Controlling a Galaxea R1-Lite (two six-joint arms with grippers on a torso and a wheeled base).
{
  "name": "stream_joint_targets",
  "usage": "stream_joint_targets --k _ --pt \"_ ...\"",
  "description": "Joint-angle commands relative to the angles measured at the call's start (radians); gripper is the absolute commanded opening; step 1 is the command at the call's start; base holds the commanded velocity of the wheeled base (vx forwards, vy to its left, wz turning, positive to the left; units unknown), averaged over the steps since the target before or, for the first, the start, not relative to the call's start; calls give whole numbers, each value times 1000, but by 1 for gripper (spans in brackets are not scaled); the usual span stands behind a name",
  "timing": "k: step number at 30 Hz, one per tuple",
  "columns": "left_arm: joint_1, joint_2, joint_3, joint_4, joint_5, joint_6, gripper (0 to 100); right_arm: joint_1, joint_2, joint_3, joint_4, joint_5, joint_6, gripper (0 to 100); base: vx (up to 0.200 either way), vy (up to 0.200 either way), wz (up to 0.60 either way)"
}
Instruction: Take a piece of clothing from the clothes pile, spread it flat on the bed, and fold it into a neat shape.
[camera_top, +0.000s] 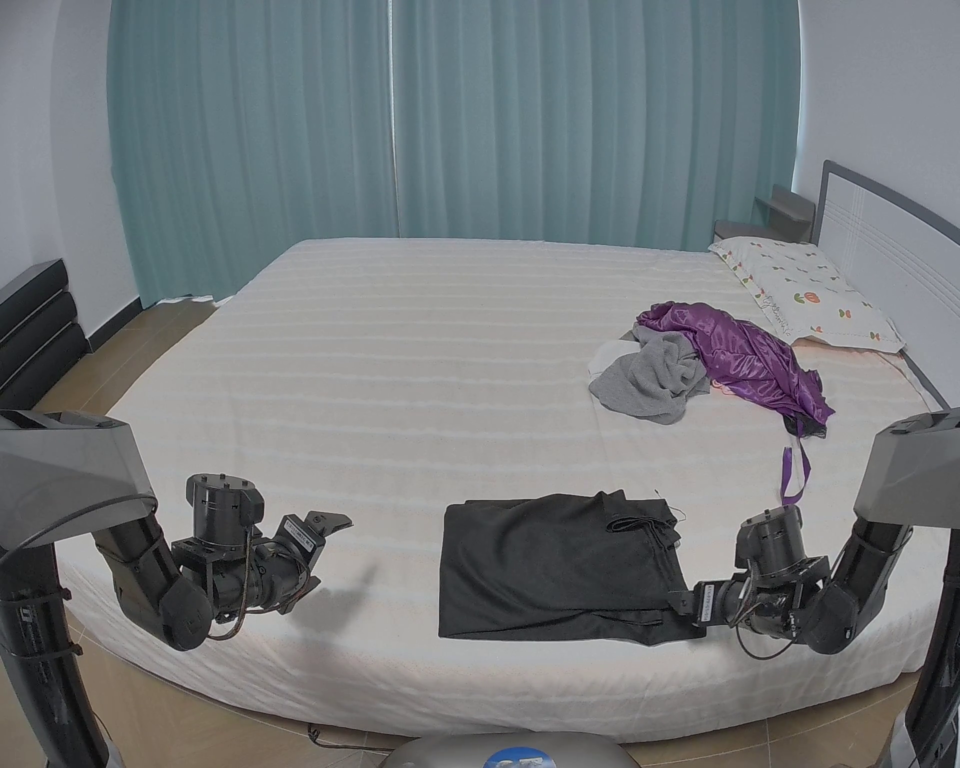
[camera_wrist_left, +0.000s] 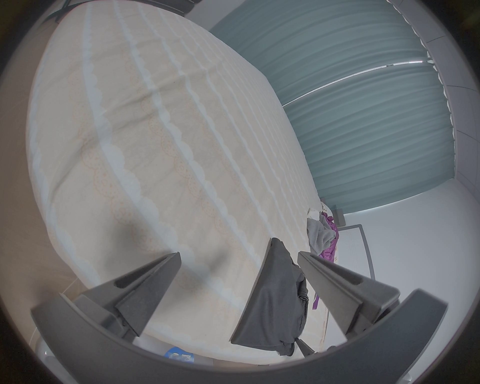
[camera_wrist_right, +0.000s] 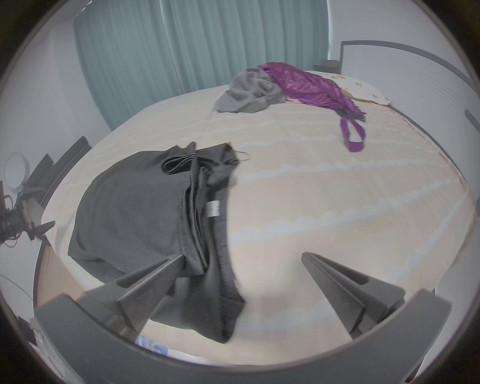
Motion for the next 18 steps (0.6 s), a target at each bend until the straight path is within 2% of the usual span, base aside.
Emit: stream_joint_targets --k 1,6,11,12,13,14,15,18 --pt "1 6 16 -23 0 0 100 -40 -65 38 3 0 -8 100 0 0 0" --pt "1 8 19 -32 0 0 100 -32 -119 38 15 3 -14 100 0 0 0" --pt "-1 14 18 -35 0 3 100 -42 -117 -16 0 52 18 100 0 0 0" --pt "-1 14 16 -35 0 3 100 -42 -114 -27 0 123 70 100 0 0 0" --pt "-1 14 16 -35 0 3 100 -39 -113 -30 0 172 101 100 0 0 0" --pt "-1 14 16 -35 0 3 100 -39 -111 -30 -2 193 112 100 0 0 0" --pt "-1 16 16 -35 0 3 100 -40 -107 -34 -3 264 141 100 0 0 0" --pt "-1 14 18 -35 0 3 100 -48 -82 -50 -3 347 169 100 0 0 0"
